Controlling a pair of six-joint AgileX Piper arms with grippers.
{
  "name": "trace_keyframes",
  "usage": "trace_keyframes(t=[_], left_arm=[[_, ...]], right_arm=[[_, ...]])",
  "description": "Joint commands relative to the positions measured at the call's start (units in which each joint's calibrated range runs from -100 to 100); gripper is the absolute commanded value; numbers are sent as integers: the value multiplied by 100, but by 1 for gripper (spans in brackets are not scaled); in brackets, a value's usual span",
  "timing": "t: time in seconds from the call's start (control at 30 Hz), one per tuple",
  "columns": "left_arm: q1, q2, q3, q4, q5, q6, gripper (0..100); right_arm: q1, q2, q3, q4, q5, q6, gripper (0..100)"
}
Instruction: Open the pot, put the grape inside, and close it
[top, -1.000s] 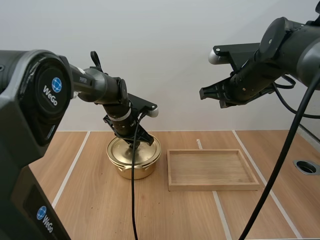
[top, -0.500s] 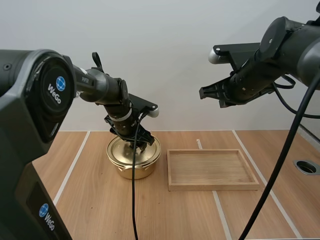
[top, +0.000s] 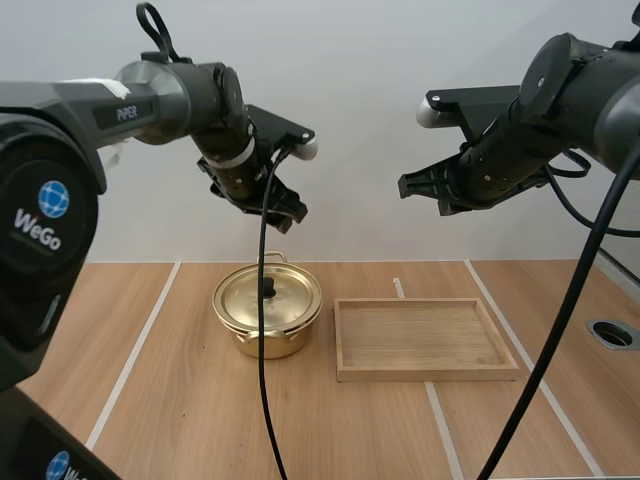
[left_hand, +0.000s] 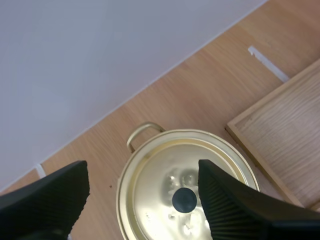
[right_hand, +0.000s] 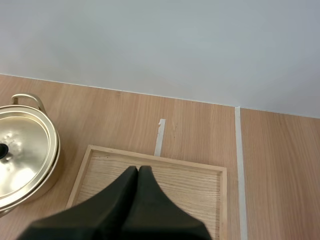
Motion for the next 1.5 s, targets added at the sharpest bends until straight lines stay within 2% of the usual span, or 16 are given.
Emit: trace_keyframes(t=[0.0, 0.13, 0.17, 0.3, 0.33, 0.6, 0.73, 0.8, 0.93, 1.07, 1.17, 1.3, 1.47], left_arm=[[-5, -360, -304, 4, 214, -1, 100], [-5, -769, -442, 17, 234, -1, 100], [-5, -861, -442, 17, 234, -11, 85], [-5, -1132, -442, 77, 214, -198, 11], [-5, -1176, -442, 77, 168, -198, 0], [-5, -1566, -442, 77, 162, -338, 0], [-5, -1620, -442, 82, 326, -433, 0], [-5, -1620, -442, 294, 302, -1093, 0], [-5, -1748, -268, 1648, -424, -3015, 0], [-5, -2104, 381, 2859, -1151, -4075, 0], [-5, -2466, 1109, 3320, -1848, -4536, 0], [-5, -3041, 2126, 3377, -2719, -4711, 0], [-5, -3697, 3329, 3392, -3737, -4878, 0]], right_arm=[[-23, -91, 17, 31, -109, -14, 0], [-23, -91, 17, 31, -94, -14, 0], [-23, -91, 17, 31, -94, -14, 0], [-23, -91, 17, 31, -94, -14, 0], [-23, -91, 17, 31, -94, -14, 0], [-23, -91, 17, 209, -94, 12, 0], [-23, -91, 17, 571, -14, 77, 0], [-23, -91, 17, 736, -14, 77, 0], [-23, -91, 17, 1010, -68, 77, 0], [-23, -91, 17, 1030, -351, 77, 0], [-23, -91, 43, 1041, -390, 77, 0], [-23, -115, 269, 1041, -502, 15, 0], [-23, -383, 913, 1041, -1214, -161, 0]])
